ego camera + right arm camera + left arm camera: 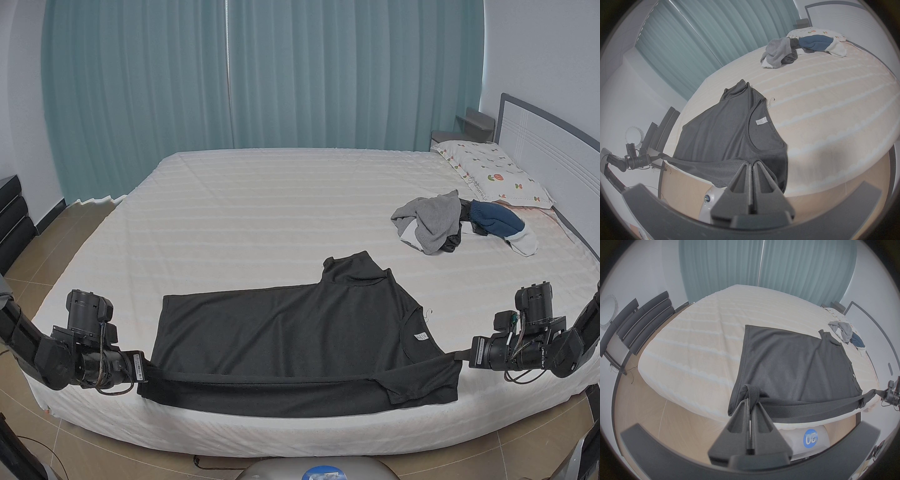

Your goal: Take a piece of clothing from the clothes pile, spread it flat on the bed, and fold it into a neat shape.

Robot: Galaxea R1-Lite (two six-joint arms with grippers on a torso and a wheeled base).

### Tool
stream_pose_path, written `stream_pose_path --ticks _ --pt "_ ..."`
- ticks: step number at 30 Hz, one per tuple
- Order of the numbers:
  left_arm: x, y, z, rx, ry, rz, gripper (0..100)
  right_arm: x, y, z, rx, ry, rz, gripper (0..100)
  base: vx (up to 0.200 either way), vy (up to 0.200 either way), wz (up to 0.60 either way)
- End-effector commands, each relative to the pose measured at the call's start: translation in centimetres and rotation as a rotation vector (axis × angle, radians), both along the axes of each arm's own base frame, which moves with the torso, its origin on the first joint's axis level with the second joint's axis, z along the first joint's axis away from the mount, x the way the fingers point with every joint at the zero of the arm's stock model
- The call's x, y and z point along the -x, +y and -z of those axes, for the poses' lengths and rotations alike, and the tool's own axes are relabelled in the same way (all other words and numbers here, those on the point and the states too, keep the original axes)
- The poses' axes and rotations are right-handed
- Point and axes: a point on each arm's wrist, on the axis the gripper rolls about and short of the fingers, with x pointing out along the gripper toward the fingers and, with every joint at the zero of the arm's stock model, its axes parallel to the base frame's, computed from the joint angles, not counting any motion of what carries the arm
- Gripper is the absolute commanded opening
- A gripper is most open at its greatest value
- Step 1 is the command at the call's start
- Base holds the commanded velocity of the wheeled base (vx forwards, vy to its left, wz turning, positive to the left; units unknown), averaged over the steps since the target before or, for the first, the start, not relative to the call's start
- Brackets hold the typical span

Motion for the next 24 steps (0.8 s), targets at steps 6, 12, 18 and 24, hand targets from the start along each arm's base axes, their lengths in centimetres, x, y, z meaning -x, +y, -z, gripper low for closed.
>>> stream_pose_path --ticks 6,12,18,24 --pt "-2.0 0.2 1.8 -0.003 0.049 -0.011 0 -1.8 0.2 1.6 -0.002 0.039 0.004 0 0.0 0.0 0.0" --pt "-3.1 0.1 2.3 -0.003 0.054 -0.01 0 -2.8 0.4 2.5 -0.015 0.059 0.018 0 0.0 0.0 0.0" --pt "-3.9 -0.1 2.9 -0.004 0.062 -0.007 0 -3.5 0.5 3.0 -0.015 0.063 0.017 0 0.0 0.0 0.0" --pt "-4.3 0.1 3.1 -0.004 0.062 -0.011 0 -3.6 0.6 3.6 -0.012 0.082 0.015 0 0.0 0.0 0.0"
